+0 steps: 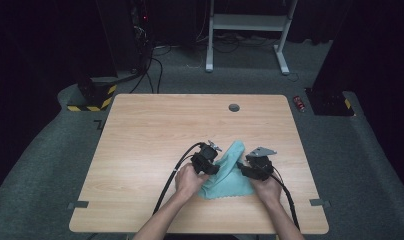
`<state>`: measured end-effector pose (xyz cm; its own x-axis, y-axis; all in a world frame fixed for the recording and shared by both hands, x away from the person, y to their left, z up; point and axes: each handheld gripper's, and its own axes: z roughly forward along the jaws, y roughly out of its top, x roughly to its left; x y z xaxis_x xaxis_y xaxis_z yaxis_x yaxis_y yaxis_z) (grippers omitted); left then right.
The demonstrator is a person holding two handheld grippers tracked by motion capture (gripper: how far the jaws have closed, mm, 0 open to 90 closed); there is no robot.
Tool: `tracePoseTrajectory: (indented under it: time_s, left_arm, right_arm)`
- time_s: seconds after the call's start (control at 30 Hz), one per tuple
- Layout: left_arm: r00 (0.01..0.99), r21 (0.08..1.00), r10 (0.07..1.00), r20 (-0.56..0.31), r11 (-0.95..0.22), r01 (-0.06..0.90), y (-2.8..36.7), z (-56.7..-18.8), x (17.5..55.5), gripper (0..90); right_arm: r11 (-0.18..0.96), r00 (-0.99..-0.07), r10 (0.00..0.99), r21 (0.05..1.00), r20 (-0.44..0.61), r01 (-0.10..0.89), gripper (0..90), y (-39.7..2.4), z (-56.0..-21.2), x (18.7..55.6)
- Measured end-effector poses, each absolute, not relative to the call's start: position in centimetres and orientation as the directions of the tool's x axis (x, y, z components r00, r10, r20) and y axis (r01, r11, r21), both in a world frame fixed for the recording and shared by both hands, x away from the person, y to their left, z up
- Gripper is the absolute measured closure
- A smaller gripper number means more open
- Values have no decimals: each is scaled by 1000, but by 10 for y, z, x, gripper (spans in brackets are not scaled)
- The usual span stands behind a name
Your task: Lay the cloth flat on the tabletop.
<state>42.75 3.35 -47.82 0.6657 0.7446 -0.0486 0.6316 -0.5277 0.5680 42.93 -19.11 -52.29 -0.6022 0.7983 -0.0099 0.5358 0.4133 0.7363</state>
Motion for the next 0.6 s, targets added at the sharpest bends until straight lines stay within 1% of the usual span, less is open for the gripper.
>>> tracePoseTrajectory:
  time_s: [0.13,0.2,0.27,0.37,0.47,0.6]
  left_arm:
    - [650,568,760,-23,-525,634,39,-476,431,626]
    - [638,566,769,-30,-513,645,41,-478,434,628]
    - [633,557,773,-45,-506,658,39,-482,436,639]
    - [639,542,769,-21,-528,653,34,-486,436,662]
    - [645,526,764,-11,-545,653,31,-491,438,696]
    - [676,508,736,7,-585,632,25,-494,435,794]
  right_arm:
    - [413,-602,798,736,-10,536,496,-191,-523,429]
    - [413,-602,799,736,-10,536,496,-191,-523,429]
    - [413,-601,799,736,-10,536,496,-191,-523,429]
    - [412,-601,799,736,-10,536,496,-191,-523,429]
    - [412,-601,799,736,-10,536,497,-191,-523,429]
    - [413,-601,799,736,-10,536,497,-191,-523,429]
